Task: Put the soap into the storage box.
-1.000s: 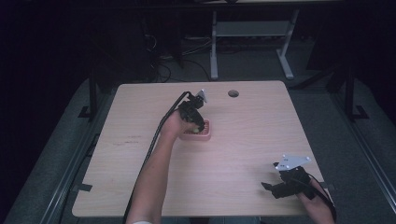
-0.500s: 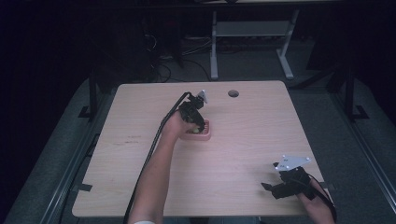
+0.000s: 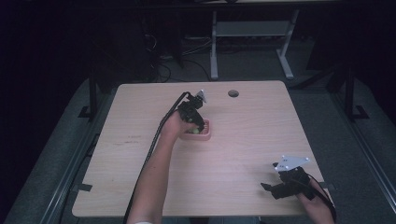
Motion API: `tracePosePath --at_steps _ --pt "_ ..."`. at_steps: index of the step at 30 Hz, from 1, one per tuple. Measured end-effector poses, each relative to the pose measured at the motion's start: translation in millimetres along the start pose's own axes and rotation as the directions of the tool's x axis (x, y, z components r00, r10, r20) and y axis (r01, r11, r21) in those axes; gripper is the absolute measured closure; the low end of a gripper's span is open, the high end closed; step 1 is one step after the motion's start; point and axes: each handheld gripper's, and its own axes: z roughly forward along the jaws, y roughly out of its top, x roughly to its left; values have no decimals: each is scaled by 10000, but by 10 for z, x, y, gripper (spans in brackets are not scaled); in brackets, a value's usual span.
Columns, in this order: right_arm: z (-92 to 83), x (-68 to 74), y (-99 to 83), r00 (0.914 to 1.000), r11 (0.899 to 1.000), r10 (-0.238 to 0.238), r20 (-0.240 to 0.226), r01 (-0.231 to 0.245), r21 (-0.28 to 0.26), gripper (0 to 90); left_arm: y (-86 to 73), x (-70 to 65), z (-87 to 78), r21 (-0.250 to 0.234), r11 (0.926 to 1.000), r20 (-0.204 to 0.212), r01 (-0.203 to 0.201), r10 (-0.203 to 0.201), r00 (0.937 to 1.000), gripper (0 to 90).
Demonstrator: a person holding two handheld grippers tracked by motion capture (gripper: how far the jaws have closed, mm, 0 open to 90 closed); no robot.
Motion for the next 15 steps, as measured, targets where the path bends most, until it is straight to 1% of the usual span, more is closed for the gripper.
tracePosePath --at_steps 4,9,15 --pt "4 5 0 10000 10000 -71 12 71 59 140 -4 1 -19 -63 10000 6 -8 8 10000 257" --pt "8 3 0 10000 10000 -24 8 24 47 140 -13 3 -48 -80 10000 51 -4 5 10000 255" --pt "11 -2 -4 10000 10000 22 -35 -22 56 140 -28 -6 -73 -134 9999 -20 -45 45 10000 250"
